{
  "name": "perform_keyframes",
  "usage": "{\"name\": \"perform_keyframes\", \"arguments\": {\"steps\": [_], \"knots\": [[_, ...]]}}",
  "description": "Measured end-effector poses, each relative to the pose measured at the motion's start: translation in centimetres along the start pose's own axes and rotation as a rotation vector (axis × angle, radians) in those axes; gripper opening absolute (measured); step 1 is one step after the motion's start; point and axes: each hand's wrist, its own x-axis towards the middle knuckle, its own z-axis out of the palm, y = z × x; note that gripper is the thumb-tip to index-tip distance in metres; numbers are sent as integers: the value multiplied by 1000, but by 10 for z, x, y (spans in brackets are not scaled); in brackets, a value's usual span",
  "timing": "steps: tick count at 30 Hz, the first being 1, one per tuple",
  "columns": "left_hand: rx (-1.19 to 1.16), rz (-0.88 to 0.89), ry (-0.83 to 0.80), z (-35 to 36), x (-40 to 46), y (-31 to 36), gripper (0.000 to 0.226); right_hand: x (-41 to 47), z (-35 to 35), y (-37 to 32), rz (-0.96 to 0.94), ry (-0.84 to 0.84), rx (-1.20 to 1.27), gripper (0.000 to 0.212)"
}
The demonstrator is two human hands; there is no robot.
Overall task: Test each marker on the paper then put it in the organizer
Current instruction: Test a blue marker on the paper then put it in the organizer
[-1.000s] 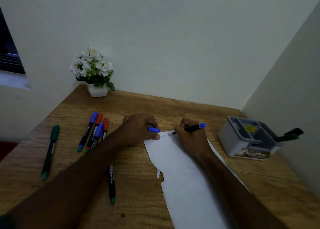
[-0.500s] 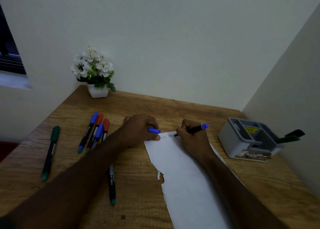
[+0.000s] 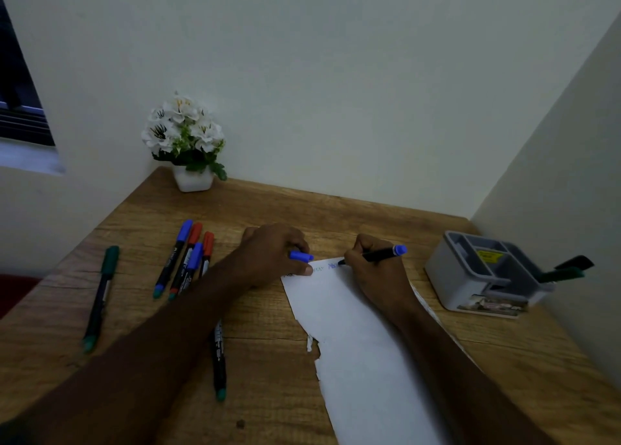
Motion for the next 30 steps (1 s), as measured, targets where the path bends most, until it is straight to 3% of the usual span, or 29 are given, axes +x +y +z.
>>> {"name": "perform_keyframes", "arguments": {"steps": [7, 16, 30], "knots": [[-4, -3, -3, 0, 0, -1, 39, -1, 0, 4, -19, 84, 42, 20], [4, -3, -3, 1, 0, 0, 40, 2, 1, 9, 5, 47, 44, 31], [0, 2, 8, 1, 0, 0, 39, 2, 1, 9, 4, 63, 0, 23]]}}
